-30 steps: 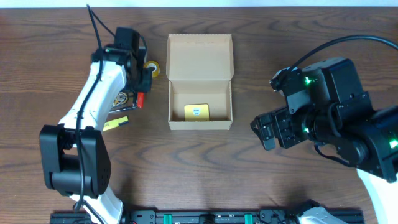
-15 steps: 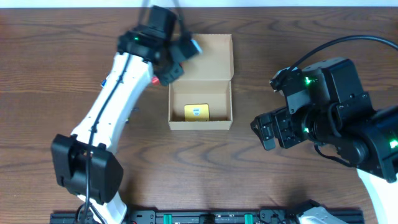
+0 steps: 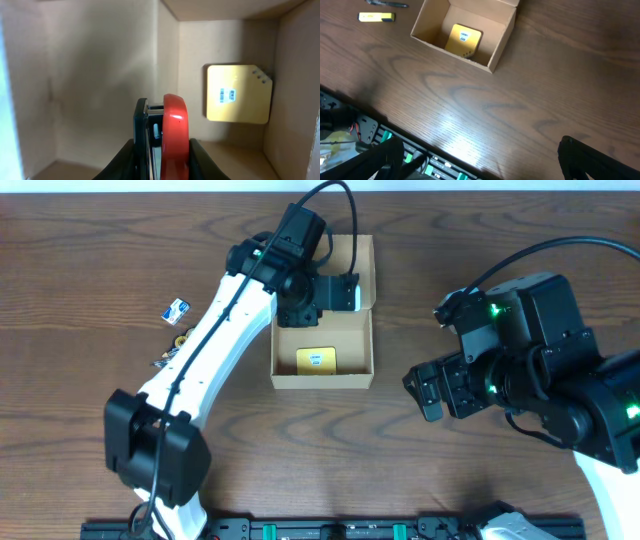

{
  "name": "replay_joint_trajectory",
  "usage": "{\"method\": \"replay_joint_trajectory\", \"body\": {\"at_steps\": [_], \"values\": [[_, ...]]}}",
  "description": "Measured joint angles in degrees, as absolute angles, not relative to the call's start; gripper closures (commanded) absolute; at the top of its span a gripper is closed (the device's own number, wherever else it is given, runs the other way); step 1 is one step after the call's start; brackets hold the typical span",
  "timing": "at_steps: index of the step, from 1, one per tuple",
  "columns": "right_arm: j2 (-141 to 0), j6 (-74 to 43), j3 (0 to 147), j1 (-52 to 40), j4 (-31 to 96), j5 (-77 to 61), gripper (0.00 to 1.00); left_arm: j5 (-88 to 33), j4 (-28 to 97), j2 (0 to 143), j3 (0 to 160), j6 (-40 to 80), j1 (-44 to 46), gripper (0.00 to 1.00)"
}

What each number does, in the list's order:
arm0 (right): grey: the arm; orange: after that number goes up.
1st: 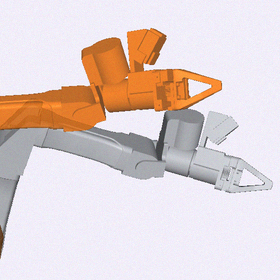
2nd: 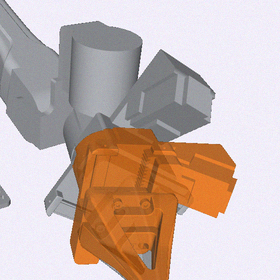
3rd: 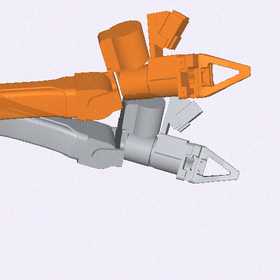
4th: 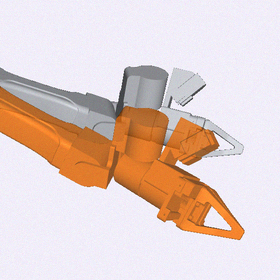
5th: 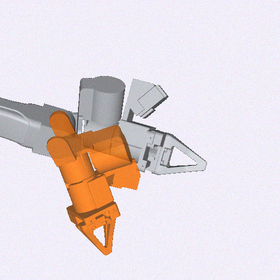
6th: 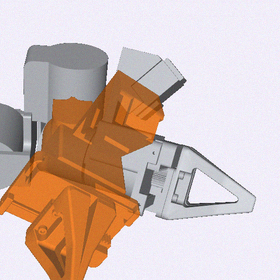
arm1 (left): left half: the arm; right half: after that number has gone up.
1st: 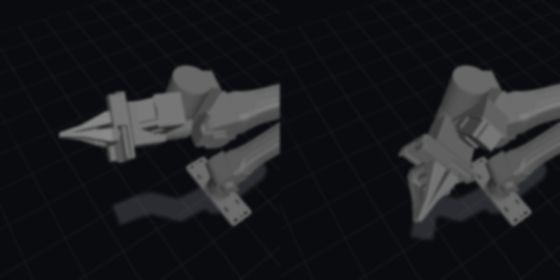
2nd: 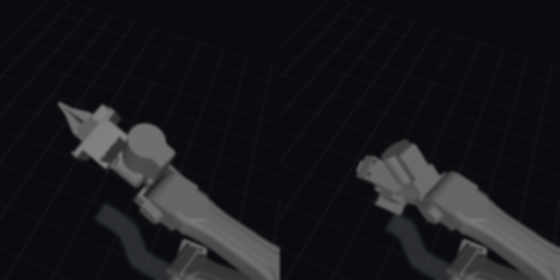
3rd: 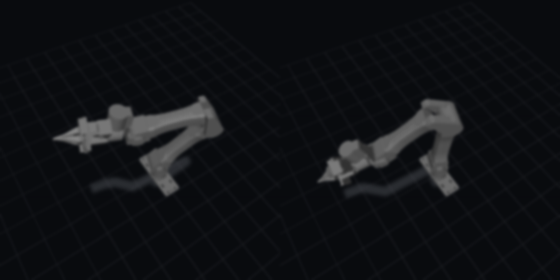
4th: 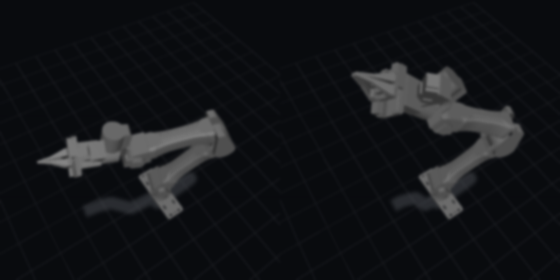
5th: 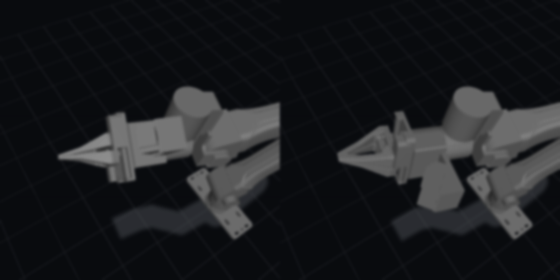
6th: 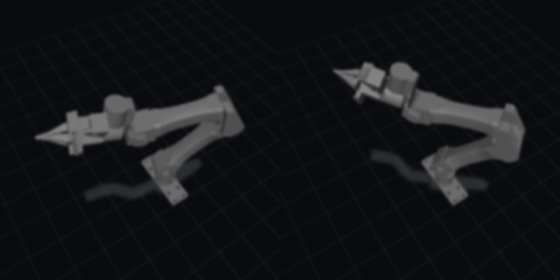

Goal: Pack container
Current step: 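Lift the red stapler and carry it over the box with the left gripper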

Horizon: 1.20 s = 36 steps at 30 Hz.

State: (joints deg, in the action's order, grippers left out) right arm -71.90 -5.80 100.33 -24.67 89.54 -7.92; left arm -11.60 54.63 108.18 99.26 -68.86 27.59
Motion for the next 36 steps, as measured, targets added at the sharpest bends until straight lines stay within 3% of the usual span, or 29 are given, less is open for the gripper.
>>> {"method": "replay_joint_trajectory", "body": {"at_steps": [12,36], "values": [[-71.9,-5.8,100.3,-24.7,89.5,-7.9,0.01,-13.6,55.4,113.2,99.3,-75.5,30.2,0.94],[-71.9,-5.8,100.3,-24.7,89.5,-7.9,0.01,-11.1,51.9,120.9,99.3,-73.1,30.2,0.94]]}}
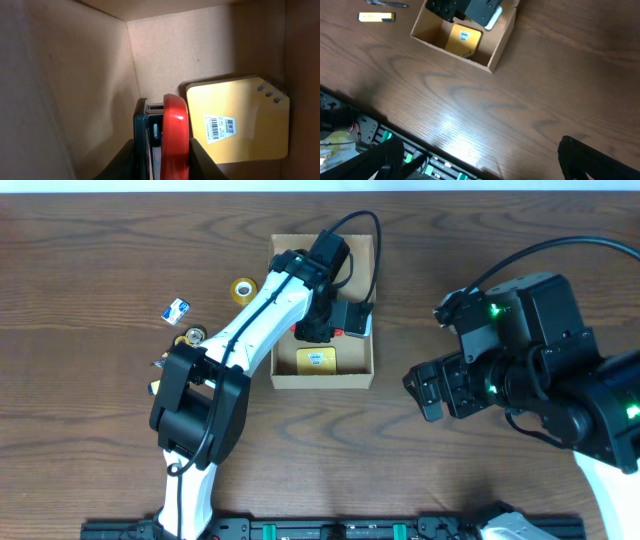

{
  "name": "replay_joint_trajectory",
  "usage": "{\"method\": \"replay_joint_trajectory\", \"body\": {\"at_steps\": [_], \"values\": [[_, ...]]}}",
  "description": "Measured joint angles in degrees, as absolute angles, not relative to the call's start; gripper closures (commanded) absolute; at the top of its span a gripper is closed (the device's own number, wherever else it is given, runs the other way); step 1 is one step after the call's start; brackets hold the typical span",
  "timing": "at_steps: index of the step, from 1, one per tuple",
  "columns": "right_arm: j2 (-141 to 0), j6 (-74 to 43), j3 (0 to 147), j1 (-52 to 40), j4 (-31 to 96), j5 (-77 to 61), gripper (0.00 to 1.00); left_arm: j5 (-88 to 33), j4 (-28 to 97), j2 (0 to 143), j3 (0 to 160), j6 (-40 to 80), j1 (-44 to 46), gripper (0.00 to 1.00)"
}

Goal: Pack container
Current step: 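Lift the red stapler and carry it over the box with the left gripper, then lower the stapler into the box beside the pad and open the left gripper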

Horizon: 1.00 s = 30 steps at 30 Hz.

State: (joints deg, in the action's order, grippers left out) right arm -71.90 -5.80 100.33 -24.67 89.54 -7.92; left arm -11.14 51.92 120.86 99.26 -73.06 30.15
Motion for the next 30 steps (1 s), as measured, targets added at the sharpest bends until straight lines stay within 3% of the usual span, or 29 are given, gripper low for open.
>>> {"method": "replay_joint_trajectory", "body": {"at_steps": [17,20,22,26,30], "values": [[-71.9,-5.8,100.3,-24.7,89.5,-7.9,0.01,-10.3,50.8,120.9,99.3,-68.5,30.2,0.94],[-71.9,-5.8,100.3,-24.7,89.5,-7.9,0.01,-10.3,50.7,120.9,99.3,-68.0,30.2,0.84],[-71.9,-5.8,100.3,-24.7,89.5,-7.9,0.01,-10.3,50.5,120.9,99.3,-67.7,30.2,0.72],[-71.9,-5.8,100.3,-24.7,89.5,-7.9,0.01,-10.3,50.3,120.9,99.3,-67.5,30.2,0.67],[-71.9,-5.8,100.3,-24.7,89.5,-7.9,0.01,-10.3,50.2,120.9,99.3,-67.3,30.2,0.71]]}}
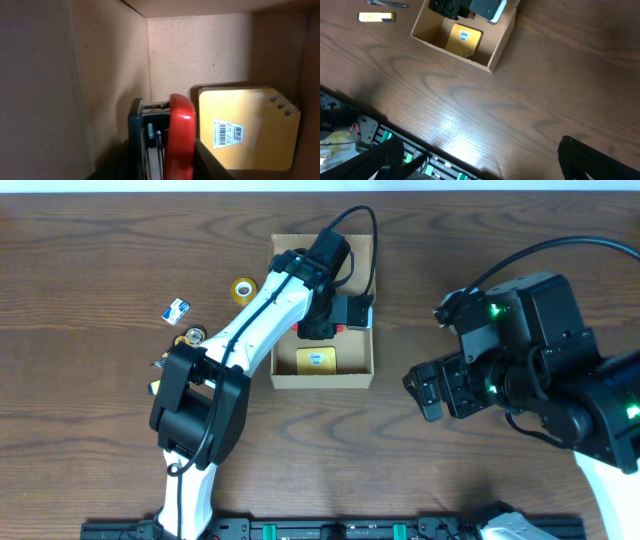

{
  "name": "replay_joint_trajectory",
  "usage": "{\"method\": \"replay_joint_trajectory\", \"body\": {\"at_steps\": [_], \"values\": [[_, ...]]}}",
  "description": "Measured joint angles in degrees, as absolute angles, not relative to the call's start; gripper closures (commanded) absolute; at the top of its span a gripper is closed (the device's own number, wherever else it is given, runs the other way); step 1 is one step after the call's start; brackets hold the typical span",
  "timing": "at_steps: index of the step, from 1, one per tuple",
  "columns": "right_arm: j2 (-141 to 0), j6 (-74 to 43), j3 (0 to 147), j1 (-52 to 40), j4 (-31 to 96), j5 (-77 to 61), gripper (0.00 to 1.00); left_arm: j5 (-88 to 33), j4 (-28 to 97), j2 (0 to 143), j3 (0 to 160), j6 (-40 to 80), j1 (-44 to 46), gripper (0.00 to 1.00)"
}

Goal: Pack container
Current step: 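Lower the stapler into the box beside the pad and open the left gripper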

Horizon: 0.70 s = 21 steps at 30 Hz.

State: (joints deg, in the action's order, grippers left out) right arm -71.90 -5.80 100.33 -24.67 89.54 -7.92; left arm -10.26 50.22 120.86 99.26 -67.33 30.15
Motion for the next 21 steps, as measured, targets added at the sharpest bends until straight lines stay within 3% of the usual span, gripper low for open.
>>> {"method": "replay_joint_trajectory", "body": {"at_steps": [17,21], "values": [[-71.9,-5.8,100.3,-24.7,89.5,-7.9,0.01,-10.1,44.8,120.9,92.7,-67.3,30.2,0.74],[-71.9,-5.8,100.3,-24.7,89.5,-7.9,0.01,-10.1,43.5,120.9,91.5,-67.4,30.2,0.66]]}}
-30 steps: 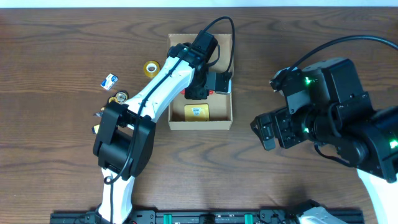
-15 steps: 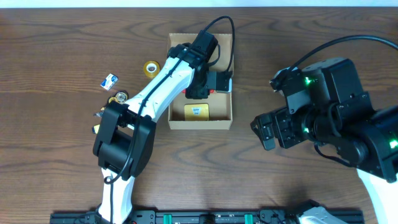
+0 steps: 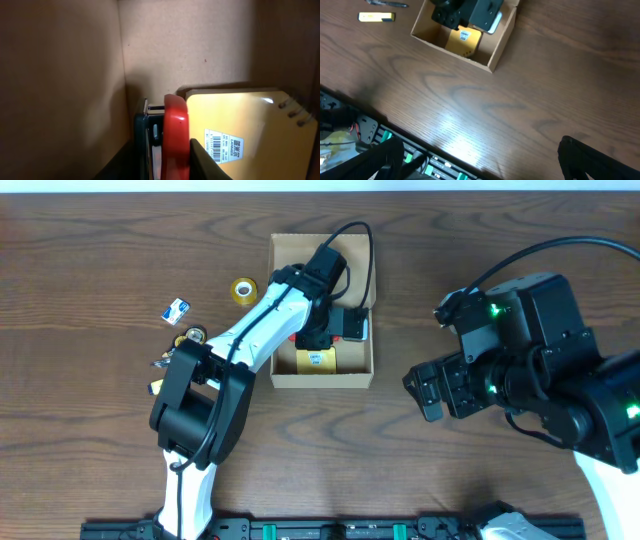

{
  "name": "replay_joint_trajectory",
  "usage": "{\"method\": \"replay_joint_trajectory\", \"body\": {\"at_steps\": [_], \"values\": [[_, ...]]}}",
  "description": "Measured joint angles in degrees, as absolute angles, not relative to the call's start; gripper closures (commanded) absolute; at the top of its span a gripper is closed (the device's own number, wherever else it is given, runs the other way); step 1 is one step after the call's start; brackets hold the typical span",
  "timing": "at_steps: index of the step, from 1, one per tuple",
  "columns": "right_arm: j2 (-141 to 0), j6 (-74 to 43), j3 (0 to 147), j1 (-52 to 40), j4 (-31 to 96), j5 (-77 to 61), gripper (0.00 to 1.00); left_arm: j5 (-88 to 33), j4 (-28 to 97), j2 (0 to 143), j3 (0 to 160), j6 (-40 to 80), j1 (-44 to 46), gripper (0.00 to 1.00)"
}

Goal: Pack container
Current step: 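Lower the stapler into the box beside the pad and open the left gripper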

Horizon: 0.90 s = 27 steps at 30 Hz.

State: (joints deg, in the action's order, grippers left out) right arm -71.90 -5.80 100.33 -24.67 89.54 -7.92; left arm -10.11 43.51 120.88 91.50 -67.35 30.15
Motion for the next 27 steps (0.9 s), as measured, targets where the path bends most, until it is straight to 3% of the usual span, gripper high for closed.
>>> {"method": "replay_joint_trajectory", "body": {"at_steps": [17,27], "values": [[-71.9,-5.8,100.3,-24.7,89.5,-7.9,0.01,-10.0,42.9,120.9,91.3,-67.3,30.2,0.52],[-71.9,-5.8,100.3,-24.7,89.5,-7.9,0.01,-7.0,41.3,120.9,91.3,-66.2,30.2,0.51]]}}
